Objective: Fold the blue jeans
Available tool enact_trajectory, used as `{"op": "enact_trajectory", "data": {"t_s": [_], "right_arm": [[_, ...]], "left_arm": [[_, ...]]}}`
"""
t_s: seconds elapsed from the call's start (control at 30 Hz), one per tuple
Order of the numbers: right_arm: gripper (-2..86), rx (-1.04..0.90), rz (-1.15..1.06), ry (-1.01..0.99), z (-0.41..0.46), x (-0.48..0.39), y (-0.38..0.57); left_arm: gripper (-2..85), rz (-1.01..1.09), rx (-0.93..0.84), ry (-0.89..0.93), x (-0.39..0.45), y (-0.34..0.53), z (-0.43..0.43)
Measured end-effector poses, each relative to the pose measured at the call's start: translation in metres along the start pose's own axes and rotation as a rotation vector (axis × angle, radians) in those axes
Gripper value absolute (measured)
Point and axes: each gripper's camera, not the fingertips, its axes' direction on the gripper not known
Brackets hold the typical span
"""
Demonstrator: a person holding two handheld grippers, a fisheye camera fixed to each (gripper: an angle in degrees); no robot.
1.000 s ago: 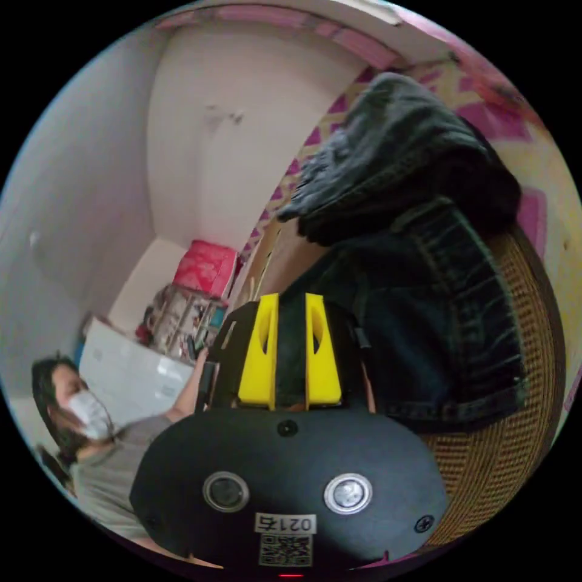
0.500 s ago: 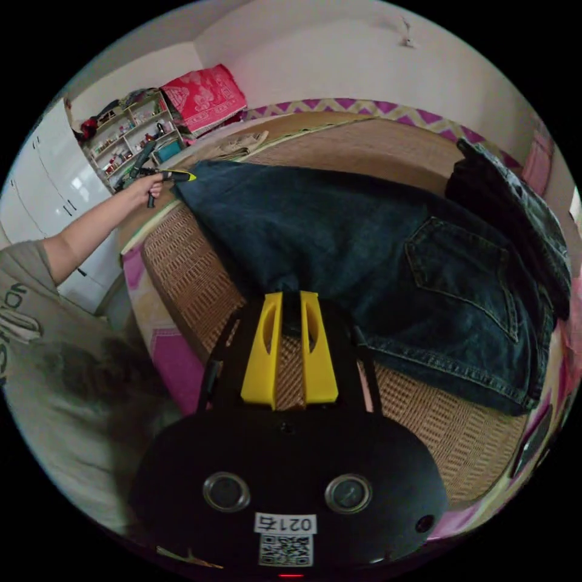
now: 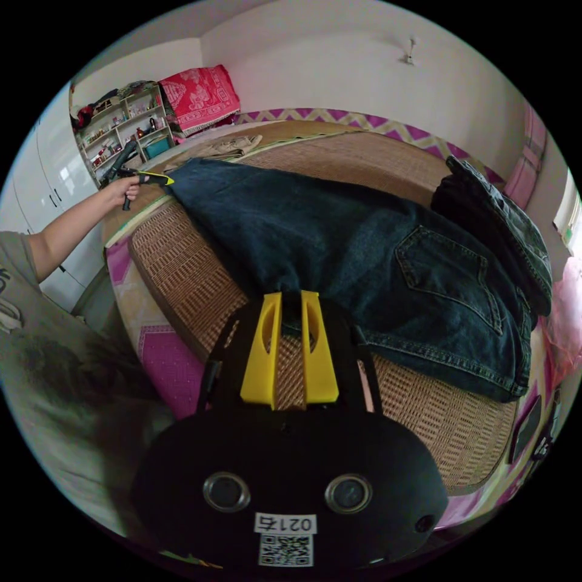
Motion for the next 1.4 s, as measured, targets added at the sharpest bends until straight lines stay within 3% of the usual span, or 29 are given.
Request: {"op": "enact_trajectory", "data": {"t_s": [0.23, 0.33, 0.47, 0.63, 0.93, 1.03, 1.1, 1.17, 1.23, 1.4], "right_arm": [[6.2, 0.001, -0.028, 0.055, 0.009, -0.006, 0.006], [6.2, 0.007, -0.016, 0.041, 0.008, 0.004, 0.006], [7.3, 0.08, 0.144, -0.088, -0.011, 0.044, 0.01], [7.6, 0.119, 0.207, -0.145, -0.034, 0.069, 0.016], [6.9, 0.212, 0.308, -0.286, -0.083, 0.112, 0.032], [6.5, 0.23, 0.339, -0.309, -0.095, 0.129, 0.035], [6.2, 0.236, 0.358, -0.311, -0.103, 0.144, 0.037], [6.0, 0.245, 0.375, -0.308, -0.113, 0.157, 0.04], [5.7, 0.264, 0.393, -0.302, -0.126, 0.171, 0.044], [4.3, 0.324, 0.458, -0.279, -0.169, 0.215, 0.065]], "left_arm": [[-0.9, -0.028, -0.024, -0.066, -0.006, 0.022, -0.004], [-0.6, -0.127, 0.065, -0.118, -0.016, 0.043, -0.02], [3.3, -0.415, 0.198, 0.2, -0.045, 0.083, -0.038], [11.2, -0.686, 0.182, 0.465, -0.054, 0.099, -0.014], [11.4, -0.873, 0.195, 0.415, -0.032, 0.092, -0.008], [6.8, -0.944, 0.201, 0.411, -0.025, 0.094, -0.005], [1.9, -0.996, 0.26, 0.53, -0.019, 0.105, -0.003], [0.2, -0.963, 0.366, 0.645, -0.008, 0.11, -0.011], [-0.4, -0.873, 0.418, 0.613, 0.015, 0.104, -0.035], [-0.8, -0.345, 0.572, 0.34, 0.179, 0.046, -0.145]]}}
